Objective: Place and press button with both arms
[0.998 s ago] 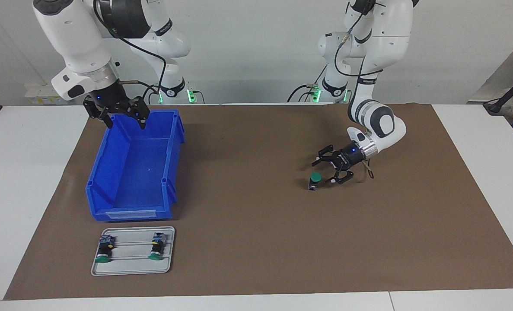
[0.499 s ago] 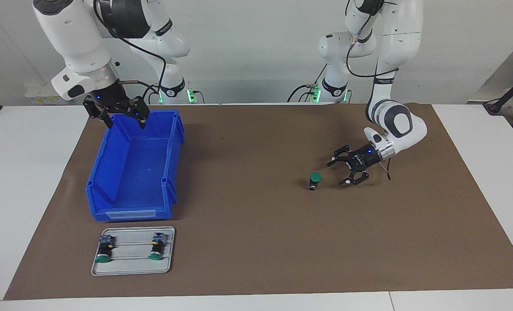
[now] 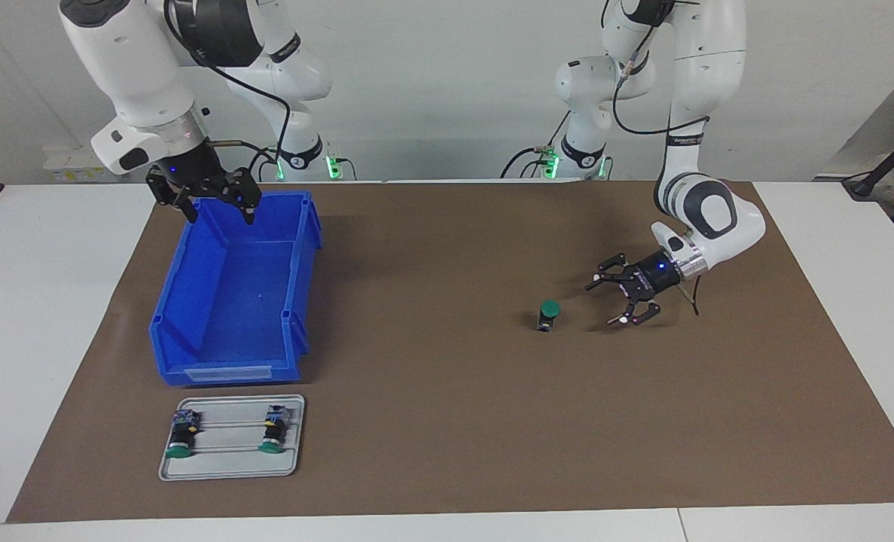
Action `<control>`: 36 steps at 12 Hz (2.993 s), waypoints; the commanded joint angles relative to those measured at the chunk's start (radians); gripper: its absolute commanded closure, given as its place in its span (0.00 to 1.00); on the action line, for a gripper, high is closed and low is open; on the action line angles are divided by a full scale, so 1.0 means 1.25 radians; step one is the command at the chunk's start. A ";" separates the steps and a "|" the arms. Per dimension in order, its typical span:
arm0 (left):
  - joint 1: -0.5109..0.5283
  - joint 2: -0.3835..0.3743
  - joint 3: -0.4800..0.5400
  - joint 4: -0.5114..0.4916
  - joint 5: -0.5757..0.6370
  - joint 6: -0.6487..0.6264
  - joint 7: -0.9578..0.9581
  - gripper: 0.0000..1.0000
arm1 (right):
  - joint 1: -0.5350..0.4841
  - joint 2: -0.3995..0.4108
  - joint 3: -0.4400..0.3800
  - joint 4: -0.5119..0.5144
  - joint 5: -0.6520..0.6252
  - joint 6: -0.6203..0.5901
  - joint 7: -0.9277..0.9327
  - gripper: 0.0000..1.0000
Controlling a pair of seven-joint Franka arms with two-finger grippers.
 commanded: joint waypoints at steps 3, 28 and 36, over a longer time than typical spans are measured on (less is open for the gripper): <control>0.002 -0.054 -0.001 0.030 0.143 0.032 -0.205 0.10 | 0.005 -0.023 0.005 -0.028 0.012 0.011 0.022 0.01; -0.371 -0.031 -0.007 0.231 1.033 0.172 -1.517 1.00 | 0.005 -0.030 0.006 -0.043 0.013 0.006 0.027 0.01; -0.387 -0.016 -0.007 0.179 1.034 0.220 -1.521 1.00 | 0.005 -0.031 0.006 -0.048 0.013 0.006 0.027 0.01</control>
